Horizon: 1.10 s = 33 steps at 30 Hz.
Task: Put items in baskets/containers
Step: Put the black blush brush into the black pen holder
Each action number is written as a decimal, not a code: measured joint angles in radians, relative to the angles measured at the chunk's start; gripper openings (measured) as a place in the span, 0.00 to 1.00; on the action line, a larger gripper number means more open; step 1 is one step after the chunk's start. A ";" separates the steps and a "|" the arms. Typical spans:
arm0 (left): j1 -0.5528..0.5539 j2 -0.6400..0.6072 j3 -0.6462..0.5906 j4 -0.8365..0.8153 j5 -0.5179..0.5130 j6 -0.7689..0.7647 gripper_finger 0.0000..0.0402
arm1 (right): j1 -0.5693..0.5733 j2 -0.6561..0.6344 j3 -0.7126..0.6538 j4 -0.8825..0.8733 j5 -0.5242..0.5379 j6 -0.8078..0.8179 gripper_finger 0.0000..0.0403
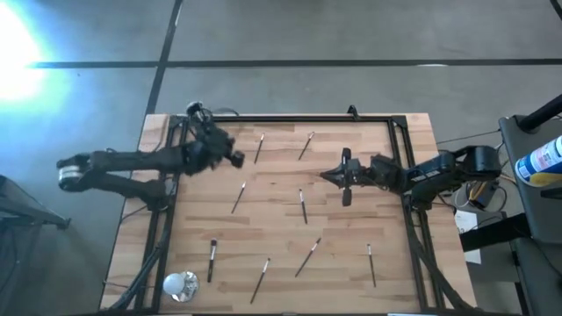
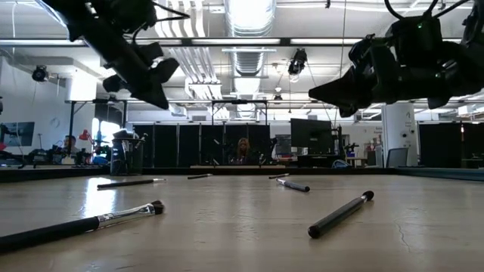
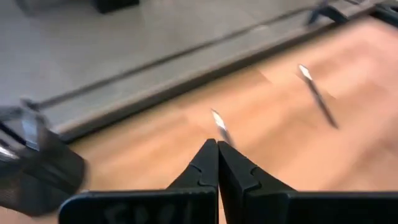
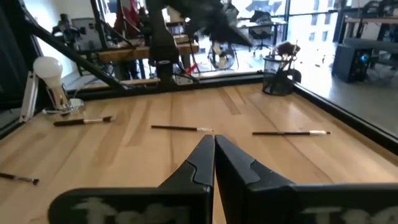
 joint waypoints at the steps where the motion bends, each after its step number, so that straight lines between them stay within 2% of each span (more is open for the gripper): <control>1: -0.042 0.021 0.010 -0.019 -0.011 -0.040 0.00 | 0.000 0.017 -0.001 0.024 -0.001 -0.002 0.02; 7: -0.222 0.171 0.103 -0.164 -0.026 -0.258 0.00 | 0.000 0.103 -0.005 0.132 -0.030 -0.014 0.02; 14: -0.326 0.363 0.281 -0.436 0.009 -0.461 0.00 | -0.001 0.154 -0.004 0.239 -0.056 -0.048 0.02; 17: -0.358 0.421 0.322 -0.495 0.086 -0.546 0.00 | -0.003 0.156 -0.004 0.255 -0.056 -0.079 0.02; 24: -0.464 0.476 0.325 -0.589 0.382 -0.802 0.00 | -0.013 0.140 0.008 0.260 -0.056 -0.136 0.02; 28: -0.556 0.481 0.328 -0.684 0.456 -1.020 0.03 | -0.025 0.144 0.024 0.257 -0.055 -0.148 0.02; 33: -0.676 0.478 0.322 -0.703 0.544 -1.285 0.15 | -0.043 0.144 0.050 0.239 -0.097 -0.153 0.02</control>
